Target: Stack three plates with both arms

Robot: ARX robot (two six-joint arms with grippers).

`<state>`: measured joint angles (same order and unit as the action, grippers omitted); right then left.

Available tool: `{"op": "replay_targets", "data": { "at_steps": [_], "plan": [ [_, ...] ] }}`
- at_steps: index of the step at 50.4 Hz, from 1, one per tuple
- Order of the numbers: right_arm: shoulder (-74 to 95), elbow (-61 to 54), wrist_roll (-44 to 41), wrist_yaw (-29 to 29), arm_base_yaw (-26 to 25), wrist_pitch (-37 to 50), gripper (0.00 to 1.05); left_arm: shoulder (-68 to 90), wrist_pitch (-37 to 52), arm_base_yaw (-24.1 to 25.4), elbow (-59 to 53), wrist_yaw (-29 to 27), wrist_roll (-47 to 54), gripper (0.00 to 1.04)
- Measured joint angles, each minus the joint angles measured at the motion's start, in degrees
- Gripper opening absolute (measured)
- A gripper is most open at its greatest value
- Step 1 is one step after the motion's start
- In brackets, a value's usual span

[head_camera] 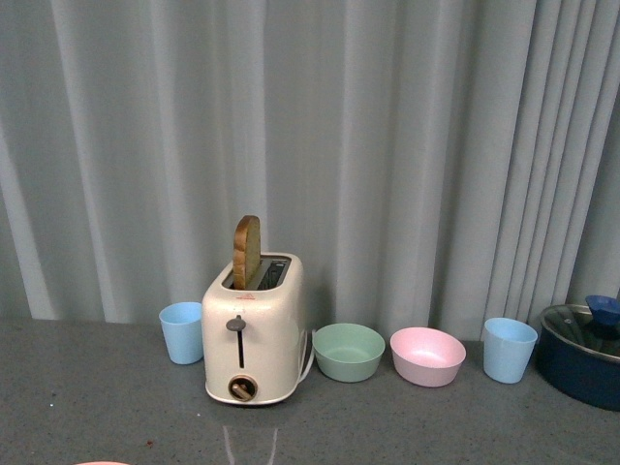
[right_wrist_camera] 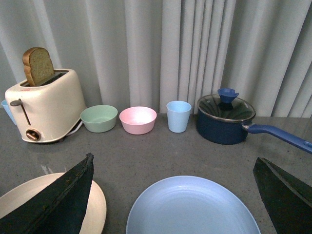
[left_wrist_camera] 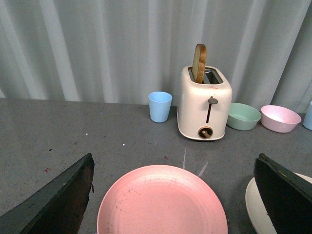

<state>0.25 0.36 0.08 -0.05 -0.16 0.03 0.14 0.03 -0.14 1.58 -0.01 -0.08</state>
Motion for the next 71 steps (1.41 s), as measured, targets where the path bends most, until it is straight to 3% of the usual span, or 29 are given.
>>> {"op": "replay_targets", "data": {
  "at_steps": [25, 29, 32, 39, 42, 58, 71],
  "plan": [
    [0.00, 0.00, 0.00, 0.00, 0.00, 0.00, 0.97, 0.11, -0.11, 0.09, 0.07, 0.37, 0.00, 0.98],
    [0.00, 0.00, -0.02, -0.17, 0.00, 0.00, 0.97, 11.41, -18.34, 4.55, 7.48, 18.49, -0.20, 0.98],
    [0.00, 0.00, -0.02, 0.02, 0.04, 0.00, 0.97, 19.65, -20.28, 4.50, 10.95, 22.73, -0.90, 0.98],
    [0.00, 0.00, -0.02, -0.11, 0.04, 0.00, 0.97, 45.05, -3.10, 0.74, 20.68, 19.43, 1.07, 0.98],
    [0.00, 0.00, -0.02, -0.02, 0.07, 0.00, 0.97, 56.89, -0.61, 0.44, 25.68, 18.60, 3.39, 0.98],
    [0.00, 0.00, -0.02, -0.02, 0.07, 0.00, 0.97, 94.42, -12.24, 4.26, 50.25, 18.10, 15.50, 0.98],
    [0.00, 0.00, -0.02, -0.02, 0.07, 0.00, 0.97, 106.71, -19.80, 8.20, 61.92, 15.02, 23.54, 0.98]
  ]
}}
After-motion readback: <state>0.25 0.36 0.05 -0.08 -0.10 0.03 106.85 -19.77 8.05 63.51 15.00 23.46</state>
